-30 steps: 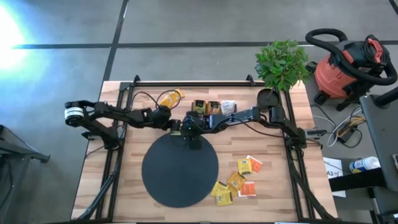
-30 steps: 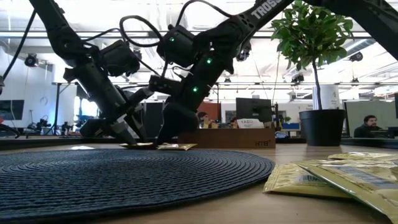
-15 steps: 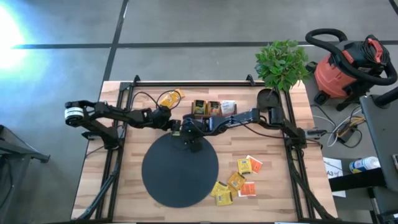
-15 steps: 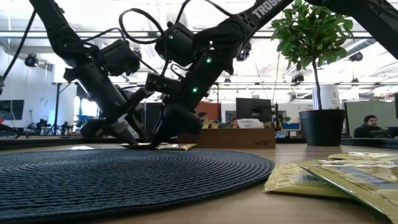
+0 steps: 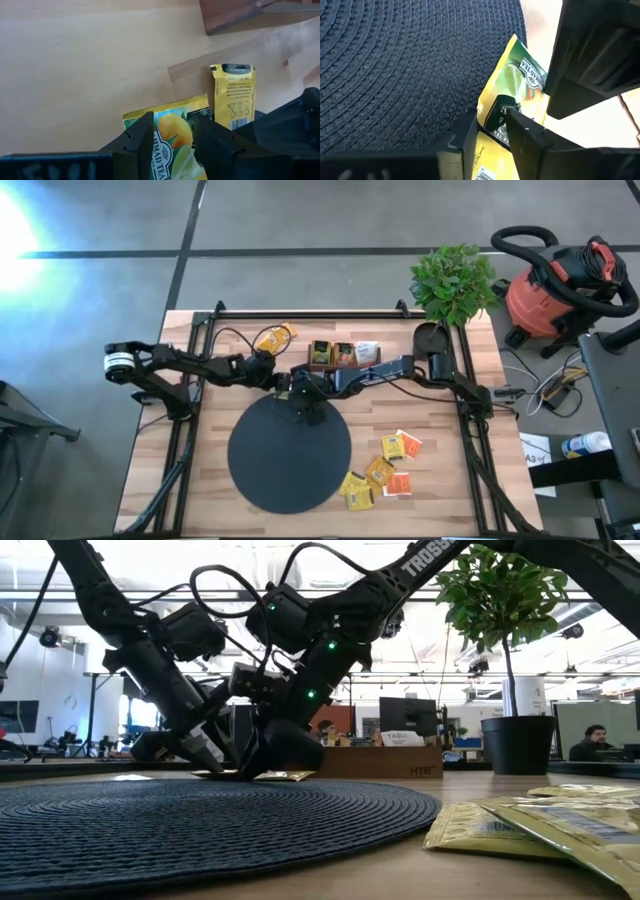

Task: Pick & Place Tea
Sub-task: Put the yellow tea bag into the left section of the wooden organizer

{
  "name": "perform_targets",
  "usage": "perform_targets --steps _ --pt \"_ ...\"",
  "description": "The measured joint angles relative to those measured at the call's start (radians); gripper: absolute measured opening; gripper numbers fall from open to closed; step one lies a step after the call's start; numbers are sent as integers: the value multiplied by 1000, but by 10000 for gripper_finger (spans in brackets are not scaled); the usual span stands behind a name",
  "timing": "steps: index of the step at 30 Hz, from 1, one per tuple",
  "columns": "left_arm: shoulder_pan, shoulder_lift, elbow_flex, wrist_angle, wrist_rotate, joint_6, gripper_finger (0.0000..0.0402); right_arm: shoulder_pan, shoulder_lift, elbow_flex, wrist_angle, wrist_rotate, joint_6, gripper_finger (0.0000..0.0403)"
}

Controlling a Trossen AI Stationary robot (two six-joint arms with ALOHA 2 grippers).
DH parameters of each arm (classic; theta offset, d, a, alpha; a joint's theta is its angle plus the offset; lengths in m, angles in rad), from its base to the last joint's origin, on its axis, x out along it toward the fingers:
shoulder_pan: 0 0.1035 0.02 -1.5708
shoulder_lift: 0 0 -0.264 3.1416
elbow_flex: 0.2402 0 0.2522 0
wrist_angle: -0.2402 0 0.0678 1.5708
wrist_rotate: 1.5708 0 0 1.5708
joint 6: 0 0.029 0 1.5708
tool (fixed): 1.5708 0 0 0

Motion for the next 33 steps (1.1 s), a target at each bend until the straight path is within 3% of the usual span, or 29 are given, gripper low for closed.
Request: perform_targets --steps 11,18,23,27,33 --pt "-4 -4 0 0 2 10 135 0 -5 20 -2 0 3 14" --pt "-3 -83 0 -5 -10 67 135 0 -66 45 -49 3 46 8" --pt "-2 -192 0 -34 -108 93 135 -9 -122 44 -191 -35 107 8" --pt "-5 -287 0 -57 -191 172 135 -39 -159 42 -279 -138 356 8" --pt "-73 -392 0 -59 -253 376 135 -108 -198 43 -276 -249 848 8"
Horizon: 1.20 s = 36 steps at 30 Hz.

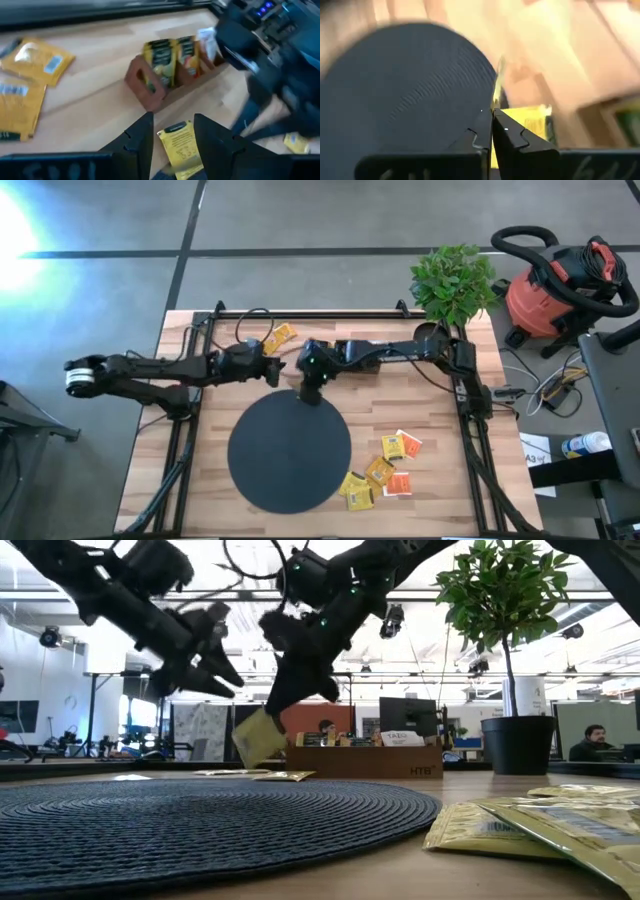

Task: Pick & Place Tea
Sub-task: Put the yellow tea bag into the left section of the wooden organizer

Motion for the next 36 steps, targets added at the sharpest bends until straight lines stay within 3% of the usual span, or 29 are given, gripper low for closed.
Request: perform_targets --steps 4,14,22,27,36 --pt "-67 -20 0 -22 -36 39 135 -47 -12 18 -87 -148 214 8" --pt "-246 37 0 -50 -60 -5 135 -57 -28 32 -297 -353 339 8" --pt "-330 91 0 -45 -140 -62 135 -5 -31 32 -555 -353 305 9" --pt "-334 94 0 -44 -154 -62 135 10 -26 29 -490 -291 385 9" --pt "-334 94 0 -42 -154 -64 135 10 19 29 -401 -283 497 9"
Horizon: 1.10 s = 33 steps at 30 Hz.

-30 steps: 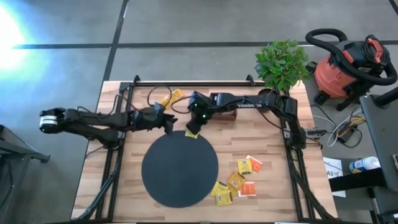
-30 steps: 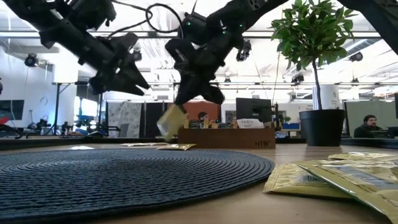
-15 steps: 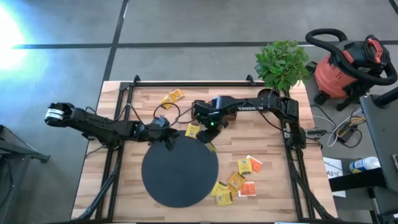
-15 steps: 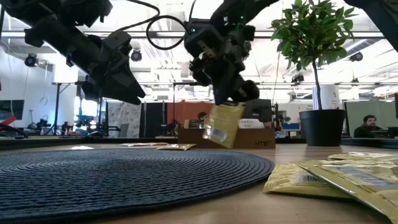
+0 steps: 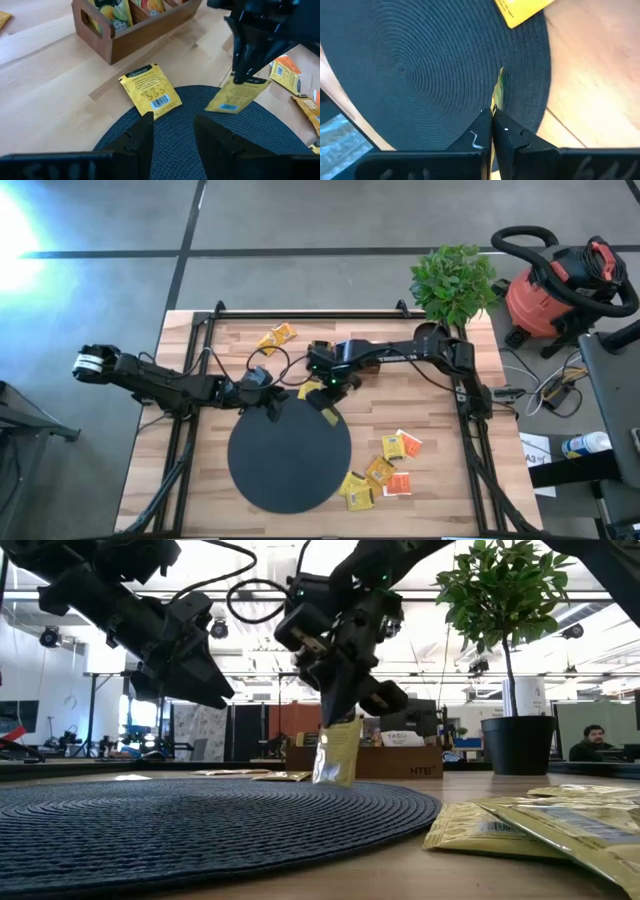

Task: Pick & Place Tea
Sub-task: Put the yellow tea bag into the left section of the wooden organizer

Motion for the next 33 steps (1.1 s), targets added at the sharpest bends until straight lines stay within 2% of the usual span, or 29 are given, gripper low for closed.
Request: perform_targets --steps 13,19,25,29,33 --pt "-1 0 0 -6 2 6 135 5 8 1 94 0 69 19" --pt "-2 0 0 -11 19 0 135 11 8 2 220 0 107 70" --pt "-38 0 0 -20 63 -34 135 11 15 1 239 41 141 124" --pt "-85 3 -14 -29 58 -116 135 8 15 1 238 50 17 146" --pt "-159 12 -43 9 48 -285 135 11 13 3 204 27 -322 154"
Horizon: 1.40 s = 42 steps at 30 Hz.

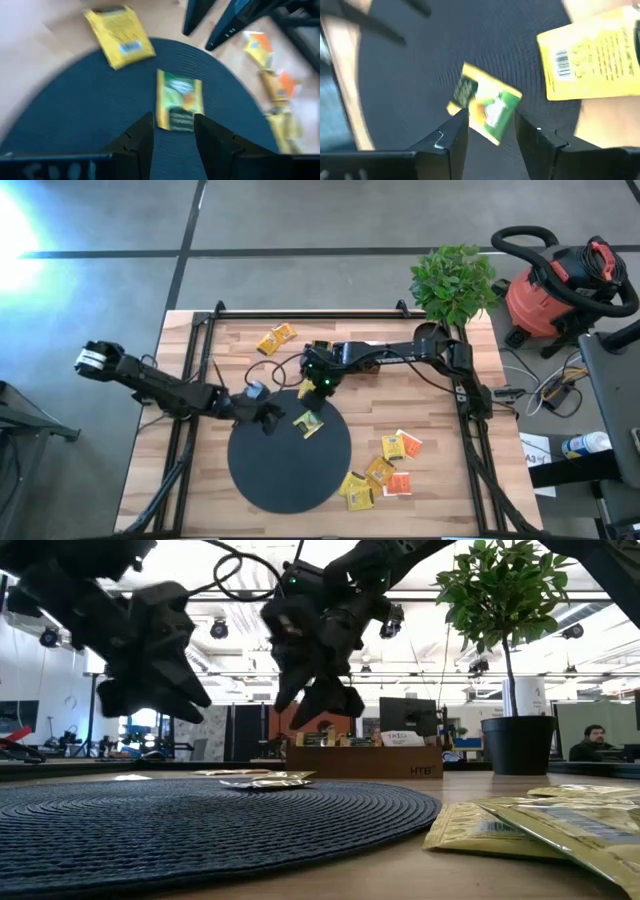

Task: Pick & Place Tea
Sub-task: Put the yellow tea bag into the left section of the wooden organizer

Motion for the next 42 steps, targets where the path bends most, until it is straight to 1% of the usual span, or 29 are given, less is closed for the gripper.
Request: perform_targets --steps 2,6,8,10,13,17,19,21,24,27,32,36,39,42 --pt "-41 16 -6 52 -22 -81 135 4 0 0 -54 -34 -125 153" --pt "-115 96 16 182 -101 -229 135 5 0 0 -164 -128 -279 145" --pt "-136 157 53 224 -123 -280 135 7 0 -1 -208 -134 -354 140" --pt "-147 234 99 231 -126 -333 135 10 0 -5 -218 -134 -406 135" --pt "-151 360 188 232 -116 -388 135 15 0 -9 -212 -134 -456 129" --pt "-151 514 315 228 -75 -418 135 16 0 -11 -211 -134 -466 122" --pt "-150 569 374 213 -61 -421 135 15 0 -12 -211 -134 -467 119" --pt "-150 603 423 148 -56 -432 135 15 0 -15 -212 -134 -473 117" --pt "-149 631 479 -13 -57 -490 135 16 0 -19 -229 -133 -481 116" --pt "-151 628 501 -159 -71 -559 135 18 0 -27 -240 -133 -495 118" --pt "-146 605 503 -302 -119 -619 135 22 0 -48 -239 -133 -498 120" --pt "-136 605 502 -362 -121 -653 135 23 0 -54 -239 -133 -498 116" --pt "-135 605 502 -345 -125 -659 135 24 0 -54 -237 -133 -498 114" --pt "-134 605 503 -319 -129 -627 135 24 0 -54 -235 -133 -498 115"
